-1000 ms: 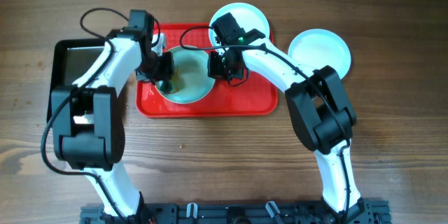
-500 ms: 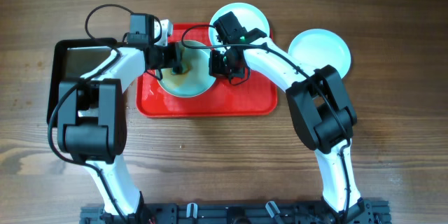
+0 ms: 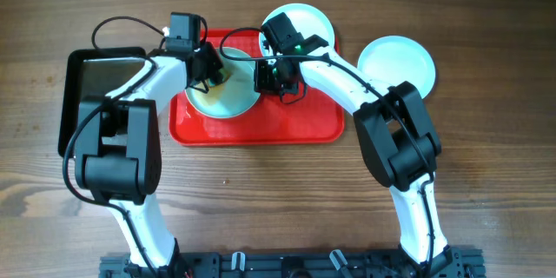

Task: Clean dirty plates on tray and stack at the side
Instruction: 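Scrub the bottom plate with the sponge in the left gripper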

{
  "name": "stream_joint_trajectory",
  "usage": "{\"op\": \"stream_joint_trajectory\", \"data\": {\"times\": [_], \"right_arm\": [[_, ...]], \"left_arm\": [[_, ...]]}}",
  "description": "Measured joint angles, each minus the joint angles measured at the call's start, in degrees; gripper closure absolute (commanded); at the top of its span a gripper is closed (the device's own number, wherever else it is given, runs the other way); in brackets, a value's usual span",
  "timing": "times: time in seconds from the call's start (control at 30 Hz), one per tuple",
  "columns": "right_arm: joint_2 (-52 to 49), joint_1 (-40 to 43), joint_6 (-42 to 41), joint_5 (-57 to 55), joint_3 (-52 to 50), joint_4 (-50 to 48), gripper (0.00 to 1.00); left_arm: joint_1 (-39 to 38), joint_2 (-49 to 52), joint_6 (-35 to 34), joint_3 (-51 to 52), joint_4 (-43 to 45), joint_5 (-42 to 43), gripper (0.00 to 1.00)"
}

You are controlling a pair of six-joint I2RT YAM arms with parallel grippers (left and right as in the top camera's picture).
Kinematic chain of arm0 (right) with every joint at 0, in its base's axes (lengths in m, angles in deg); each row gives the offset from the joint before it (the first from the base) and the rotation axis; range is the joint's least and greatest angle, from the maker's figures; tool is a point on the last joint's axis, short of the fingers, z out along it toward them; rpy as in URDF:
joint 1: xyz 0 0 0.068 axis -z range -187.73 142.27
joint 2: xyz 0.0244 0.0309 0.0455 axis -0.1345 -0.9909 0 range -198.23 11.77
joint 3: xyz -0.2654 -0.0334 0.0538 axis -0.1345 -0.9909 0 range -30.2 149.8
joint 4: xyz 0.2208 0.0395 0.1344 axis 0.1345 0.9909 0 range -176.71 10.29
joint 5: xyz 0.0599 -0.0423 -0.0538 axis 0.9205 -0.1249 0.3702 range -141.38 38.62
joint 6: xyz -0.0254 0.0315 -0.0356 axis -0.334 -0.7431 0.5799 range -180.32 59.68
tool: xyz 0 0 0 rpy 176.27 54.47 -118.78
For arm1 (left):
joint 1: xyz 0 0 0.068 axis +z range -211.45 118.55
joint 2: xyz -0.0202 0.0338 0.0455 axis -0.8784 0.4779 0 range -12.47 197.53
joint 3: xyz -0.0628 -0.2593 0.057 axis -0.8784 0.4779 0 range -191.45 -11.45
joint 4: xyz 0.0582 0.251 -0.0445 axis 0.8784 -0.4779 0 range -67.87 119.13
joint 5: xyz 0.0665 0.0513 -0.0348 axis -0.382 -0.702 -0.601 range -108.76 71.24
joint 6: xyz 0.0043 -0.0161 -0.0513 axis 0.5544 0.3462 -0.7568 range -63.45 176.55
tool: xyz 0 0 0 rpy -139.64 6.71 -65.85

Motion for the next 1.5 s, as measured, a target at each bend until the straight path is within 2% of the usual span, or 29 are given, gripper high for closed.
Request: {"op": "stream_joint_trajectory", "data": {"times": [0.13, 0.3, 0.43, 0.5, 0.63, 0.77, 0.83, 1.0, 1.1, 1.3, 1.5], "right_arm": [[0.00, 0.02, 0.04, 0.04, 0.00, 1.09, 0.96], [0.00, 0.13, 0.92, 0.00, -0.02, 2.03, 0.96], [0.00, 0.11, 1.55, 0.04, -0.02, 1.99, 0.96], [0.00, 0.07, 1.55, 0.04, -0.02, 1.88, 0.96], [-0.02, 0.07, 1.53, 0.02, -0.02, 1.70, 0.96], [-0.02, 0.04, 1.53, 0.04, -0.02, 1.29, 0.96], [-0.04, -0.17, 1.51, 0.31, -0.02, 1.05, 0.96], [-0.04, -0.96, 1.53, 2.08, -0.02, 0.50, 0.96], [-0.04, -0.76, 1.55, 2.10, -0.02, 1.22, 0.95], [-0.04, -0.37, 1.53, 2.01, -0.02, 1.33, 0.96], [-0.04, -0.35, 1.53, 1.97, -0.02, 1.33, 0.96]], "left_arm": [[1.70, 0.07, 6.38, -1.27, -4.98, 8.50, 0.96], [2.32, 0.94, 10.47, -5.84, -24.50, 16.52, 0.96], [2.19, 2.78, 13.46, -9.01, -32.46, 21.05, 0.96], [2.16, 3.19, 14.12, -9.70, -32.00, 22.03, 0.96], [1.95, 3.37, 14.43, -9.86, -25.75, 21.59, 0.96], [1.33, 3.39, 13.11, -10.36, -22.38, 11.21, 0.96], [0.94, 3.39, 10.32, -11.15, -22.99, 2.91, 0.96], [0.61, 3.26, 7.96, -11.98, -28.79, -3.15, 0.96], [1.07, 3.26, 9.38, -12.09, -32.39, 1.11, 0.96], [1.55, 3.43, 16.70, -11.34, -31.12, 23.04, 0.96], [1.60, 3.48, 16.06, -11.32, -20.46, 25.14, 0.96]]}}
